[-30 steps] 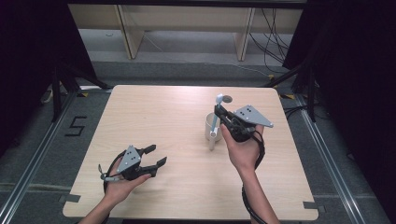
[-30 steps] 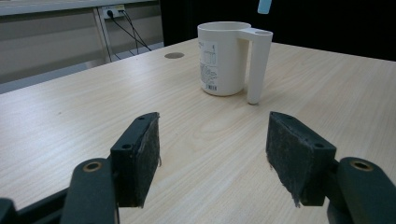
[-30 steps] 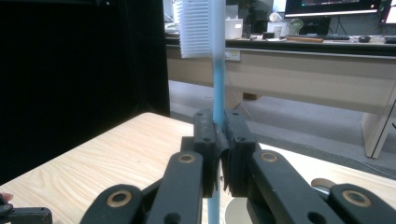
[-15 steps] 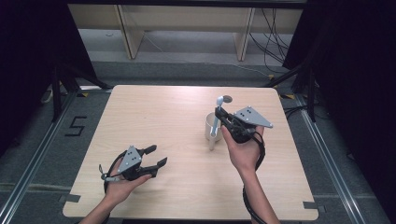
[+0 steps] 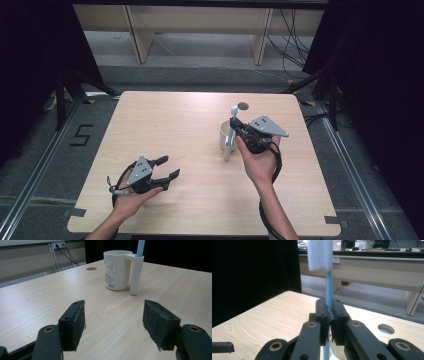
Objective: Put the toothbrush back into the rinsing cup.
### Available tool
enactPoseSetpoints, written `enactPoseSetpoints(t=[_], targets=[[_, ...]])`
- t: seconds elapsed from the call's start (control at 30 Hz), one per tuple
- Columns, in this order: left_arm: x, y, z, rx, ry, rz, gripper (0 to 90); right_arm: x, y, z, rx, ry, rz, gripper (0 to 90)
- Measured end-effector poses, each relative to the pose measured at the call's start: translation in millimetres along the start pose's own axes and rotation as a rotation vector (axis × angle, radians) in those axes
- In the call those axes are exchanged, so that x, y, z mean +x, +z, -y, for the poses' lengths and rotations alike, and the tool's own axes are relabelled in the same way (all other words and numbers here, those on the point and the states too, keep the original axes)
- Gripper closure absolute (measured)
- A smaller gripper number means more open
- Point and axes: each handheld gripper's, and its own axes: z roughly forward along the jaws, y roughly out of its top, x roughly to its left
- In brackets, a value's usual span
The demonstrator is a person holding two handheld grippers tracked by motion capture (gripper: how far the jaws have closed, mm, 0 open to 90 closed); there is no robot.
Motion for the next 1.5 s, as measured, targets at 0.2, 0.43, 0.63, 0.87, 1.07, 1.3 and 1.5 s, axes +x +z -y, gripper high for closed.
enactPoseSetpoints(t=[0.2,0.43,0.63,0.87,1.07,1.3,1.5], targets=[[-0.3,0.8,-0.8,-0.008,-0.002,0.006,33.6,-1.7,3.3,4.1,0.011,-0.019,0.004,86.1],[-1.2,1.1,-0.5,-0.005,-0.001,0.008,33.5,-2.5,6.8,10.7,0.027,0.001,-0.001,86.1],[-0.4,0.7,-0.2,-0.005,-0.006,0.007,33.5,-3.0,10.5,16.9,0.043,-0.01,0.002,86.1],[-0.8,0.6,-0.2,-0.004,-0.005,0.008,33.5,-2.8,13.3,21.6,0.057,-0.008,0.003,86.1],[-1.1,0.8,-0.1,-0.004,-0.005,0.009,33.5,-3.3,15.5,26.9,0.075,-0.009,0.009,86.0],[-1.4,2.7,1.2,-0.016,-0.009,0.02,33.3,-4.7,17.6,31.4,0.083,0.0,0.007,86.0],[-2.6,2.2,0.8,-0.001,-0.008,0.017,33.3,-7.0,18.4,32.2,0.09,-0.03,0.022,86.0]])
